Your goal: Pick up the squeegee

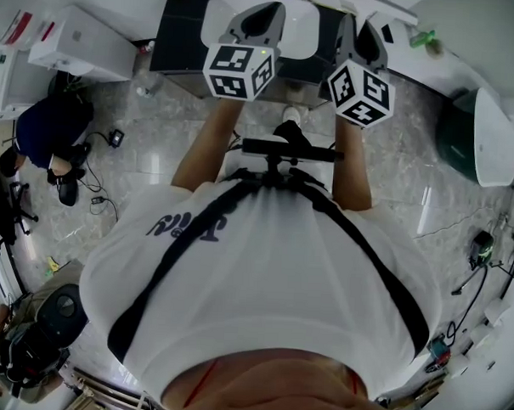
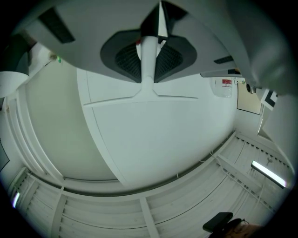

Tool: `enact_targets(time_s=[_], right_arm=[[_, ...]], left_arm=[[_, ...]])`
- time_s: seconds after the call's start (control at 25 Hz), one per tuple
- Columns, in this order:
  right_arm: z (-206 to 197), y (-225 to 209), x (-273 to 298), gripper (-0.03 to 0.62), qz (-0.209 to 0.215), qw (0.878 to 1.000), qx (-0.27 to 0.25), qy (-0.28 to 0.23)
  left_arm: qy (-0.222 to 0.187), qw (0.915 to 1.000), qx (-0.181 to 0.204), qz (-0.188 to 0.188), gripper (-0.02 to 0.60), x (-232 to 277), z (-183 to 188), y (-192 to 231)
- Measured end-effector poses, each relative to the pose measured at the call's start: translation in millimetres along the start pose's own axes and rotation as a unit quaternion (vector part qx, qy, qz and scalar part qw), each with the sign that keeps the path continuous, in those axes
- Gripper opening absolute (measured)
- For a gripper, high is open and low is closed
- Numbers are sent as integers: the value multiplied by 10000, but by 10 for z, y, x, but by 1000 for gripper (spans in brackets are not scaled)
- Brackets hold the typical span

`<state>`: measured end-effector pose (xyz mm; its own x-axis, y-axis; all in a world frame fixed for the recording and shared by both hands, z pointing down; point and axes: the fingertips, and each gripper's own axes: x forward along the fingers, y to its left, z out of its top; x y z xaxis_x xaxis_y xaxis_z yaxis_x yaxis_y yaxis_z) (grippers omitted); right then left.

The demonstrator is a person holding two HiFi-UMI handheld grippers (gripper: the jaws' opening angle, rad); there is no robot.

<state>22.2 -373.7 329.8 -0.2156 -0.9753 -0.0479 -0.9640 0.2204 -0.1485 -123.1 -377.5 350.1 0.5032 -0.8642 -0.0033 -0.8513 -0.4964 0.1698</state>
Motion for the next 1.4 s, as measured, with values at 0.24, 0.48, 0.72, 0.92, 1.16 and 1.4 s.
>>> enact_targets(time_s=[0.24,0.48,0.72,0.92,1.16,1.4], right_arm=[[-35,-67,-65,91,-20,10000,-20,42],[-60,-155,-163,91,-79,9999,-48,79],[-57,-279,-245,91,-179,9998,-51,63],[-61,-376,-265,91,-218,9997,-74,93],[-38,-409,-230,91,-176,9998,-97,96],[-36,-376,-196,91,-156,9998,-98,97]], left_arm=[[33,10000,-50,-35,9,24,-42,-93],[104,9999,-31,-118,9,53,-104,-245],[138,9996,-12,-233,9,113,-140,-383],[144,9994,-2,-302,9,183,-152,-479],[162,9995,19,-261,9,227,-167,-500],[202,9996,-6,-187,9,215,-200,-422]])
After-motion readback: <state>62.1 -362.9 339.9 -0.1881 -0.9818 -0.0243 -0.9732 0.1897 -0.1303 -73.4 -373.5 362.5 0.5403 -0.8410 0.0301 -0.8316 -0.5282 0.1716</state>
